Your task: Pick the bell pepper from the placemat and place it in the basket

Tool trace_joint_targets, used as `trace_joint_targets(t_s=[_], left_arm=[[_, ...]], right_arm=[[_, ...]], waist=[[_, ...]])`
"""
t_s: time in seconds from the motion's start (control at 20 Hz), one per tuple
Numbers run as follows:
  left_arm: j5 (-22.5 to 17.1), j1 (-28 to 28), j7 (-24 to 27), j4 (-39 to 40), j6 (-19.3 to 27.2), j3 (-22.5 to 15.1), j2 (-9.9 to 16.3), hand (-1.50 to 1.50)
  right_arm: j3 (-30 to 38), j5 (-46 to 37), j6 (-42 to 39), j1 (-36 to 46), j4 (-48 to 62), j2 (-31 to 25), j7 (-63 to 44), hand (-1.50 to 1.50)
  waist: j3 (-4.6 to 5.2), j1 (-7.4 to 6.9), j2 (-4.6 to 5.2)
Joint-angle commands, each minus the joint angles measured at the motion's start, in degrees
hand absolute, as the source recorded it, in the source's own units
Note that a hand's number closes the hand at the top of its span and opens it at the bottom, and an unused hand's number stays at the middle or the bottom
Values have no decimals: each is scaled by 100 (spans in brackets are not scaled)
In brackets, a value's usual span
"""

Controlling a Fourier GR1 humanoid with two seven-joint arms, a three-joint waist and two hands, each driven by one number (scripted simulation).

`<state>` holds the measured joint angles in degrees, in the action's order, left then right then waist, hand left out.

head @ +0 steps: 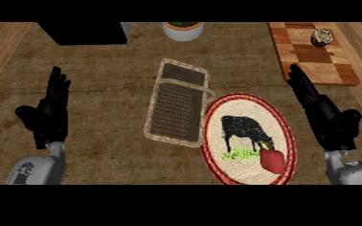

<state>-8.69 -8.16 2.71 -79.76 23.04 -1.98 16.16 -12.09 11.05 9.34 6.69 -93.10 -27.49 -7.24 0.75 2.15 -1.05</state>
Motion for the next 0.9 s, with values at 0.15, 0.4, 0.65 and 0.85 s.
trace_joint_targets(t_s=[0.15, 0.4, 0.65, 0.85], left_arm=[[-227, 564, -768, 527, -644, -468, -115, 0], [-333, 1132, -1303, 618, -1290, -859, 98, 0], [-445, 1336, -1394, 382, -1465, -778, 256, 0], [-498, 1551, -1296, 352, -1505, -686, 332, 0]], right_arm=[[232, 834, -796, 344, -765, 332, 1056, 150], [-1229, 118, -1622, 164, -1188, 681, 2219, 150], [-2384, -2279, 98, -644, -1394, 1052, 2105, -150], [-1839, -3462, 515, -570, -1661, 96, 1076, -150]], waist=[[-89, -151, 110], [-94, -328, 99], [-71, -155, 53], [-43, 14, -9]])
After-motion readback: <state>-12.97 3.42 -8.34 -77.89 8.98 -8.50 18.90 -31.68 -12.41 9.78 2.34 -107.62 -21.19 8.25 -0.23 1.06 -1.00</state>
